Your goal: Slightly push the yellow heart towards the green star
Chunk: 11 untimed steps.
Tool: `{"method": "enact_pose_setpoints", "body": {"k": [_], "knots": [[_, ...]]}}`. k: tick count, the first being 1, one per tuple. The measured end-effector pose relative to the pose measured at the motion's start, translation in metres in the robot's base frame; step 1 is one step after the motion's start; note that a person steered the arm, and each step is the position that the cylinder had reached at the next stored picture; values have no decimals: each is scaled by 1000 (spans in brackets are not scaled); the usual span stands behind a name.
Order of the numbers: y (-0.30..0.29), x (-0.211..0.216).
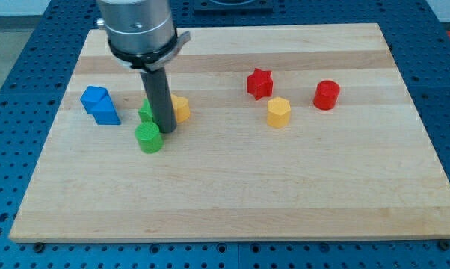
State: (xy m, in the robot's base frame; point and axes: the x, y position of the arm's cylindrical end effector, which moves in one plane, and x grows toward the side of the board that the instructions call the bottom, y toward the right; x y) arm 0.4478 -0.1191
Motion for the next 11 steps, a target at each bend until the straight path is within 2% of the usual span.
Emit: {"method": "enact_pose_setpoints", "body": {"k": [3,4,5,6,7,9,11], "knots": [[-38,5],[18,25],[41,25],[92,23],[105,-3],[96,-12],[39,-12]]}}
